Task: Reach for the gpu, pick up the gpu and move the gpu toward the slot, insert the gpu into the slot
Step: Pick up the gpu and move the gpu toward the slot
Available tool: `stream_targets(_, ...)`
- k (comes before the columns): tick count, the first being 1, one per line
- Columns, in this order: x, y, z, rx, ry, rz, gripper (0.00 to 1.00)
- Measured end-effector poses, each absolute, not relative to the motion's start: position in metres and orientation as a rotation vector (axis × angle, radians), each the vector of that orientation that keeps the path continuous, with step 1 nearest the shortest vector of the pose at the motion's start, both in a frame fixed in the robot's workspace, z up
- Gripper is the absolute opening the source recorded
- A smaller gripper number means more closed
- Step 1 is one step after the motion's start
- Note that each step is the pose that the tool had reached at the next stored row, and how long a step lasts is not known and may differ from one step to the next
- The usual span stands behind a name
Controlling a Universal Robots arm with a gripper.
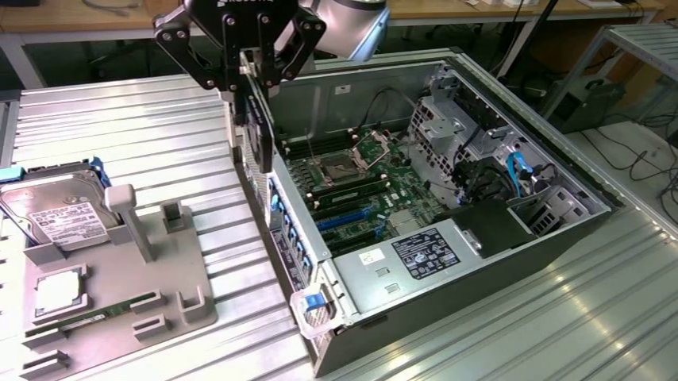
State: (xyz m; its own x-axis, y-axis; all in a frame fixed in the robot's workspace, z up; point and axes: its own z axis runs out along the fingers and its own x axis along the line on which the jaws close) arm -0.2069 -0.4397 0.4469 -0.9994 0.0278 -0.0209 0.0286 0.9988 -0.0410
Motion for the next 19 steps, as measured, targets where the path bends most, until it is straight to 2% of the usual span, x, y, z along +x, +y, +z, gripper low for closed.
stream_targets(19,-0.191,-0.44,0.447,0.044,3.12,-0.064,0.27)
